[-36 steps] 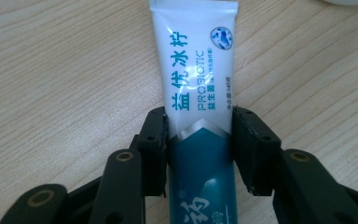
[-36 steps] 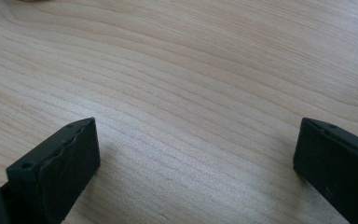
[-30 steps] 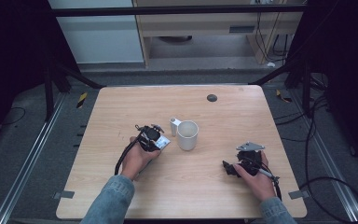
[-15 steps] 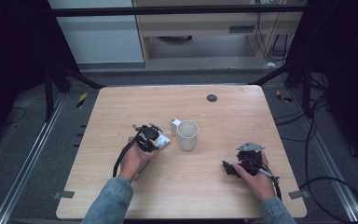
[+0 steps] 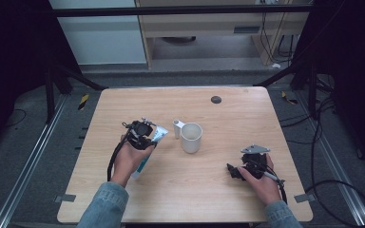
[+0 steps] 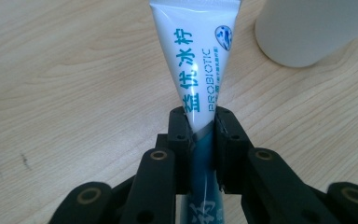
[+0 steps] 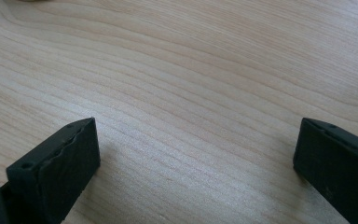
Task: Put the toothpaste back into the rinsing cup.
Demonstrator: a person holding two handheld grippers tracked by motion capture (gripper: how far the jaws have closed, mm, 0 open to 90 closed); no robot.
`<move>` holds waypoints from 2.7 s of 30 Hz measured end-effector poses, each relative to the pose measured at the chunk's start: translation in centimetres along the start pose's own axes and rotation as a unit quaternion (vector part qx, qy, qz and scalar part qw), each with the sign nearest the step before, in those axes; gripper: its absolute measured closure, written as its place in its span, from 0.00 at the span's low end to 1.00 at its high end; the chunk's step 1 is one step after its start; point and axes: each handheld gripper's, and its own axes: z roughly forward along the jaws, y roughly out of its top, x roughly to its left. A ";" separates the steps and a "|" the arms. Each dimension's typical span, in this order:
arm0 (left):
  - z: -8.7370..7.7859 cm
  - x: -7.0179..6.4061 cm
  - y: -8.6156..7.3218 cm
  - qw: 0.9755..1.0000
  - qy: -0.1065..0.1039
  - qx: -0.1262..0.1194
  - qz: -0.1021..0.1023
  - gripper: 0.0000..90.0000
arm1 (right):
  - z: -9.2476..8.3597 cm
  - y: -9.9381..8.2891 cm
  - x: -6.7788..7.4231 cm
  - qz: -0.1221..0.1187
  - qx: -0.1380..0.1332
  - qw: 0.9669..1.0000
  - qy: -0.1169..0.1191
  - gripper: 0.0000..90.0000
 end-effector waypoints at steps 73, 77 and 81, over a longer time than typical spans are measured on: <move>-6.0 -6.1 6.5 0.984 0.018 -0.176 0.030 0.87 | 0.0 0.0 -0.1 -0.005 0.000 1.000 -0.001 0.01; -6.4 -6.5 7.0 0.982 0.022 -0.185 0.033 0.87 | 0.0 0.0 0.0 -0.001 0.000 1.000 0.000 0.01; -6.8 -6.7 7.4 0.981 0.021 -0.189 0.035 0.87 | 0.0 0.0 0.0 -0.001 0.001 1.000 0.000 0.01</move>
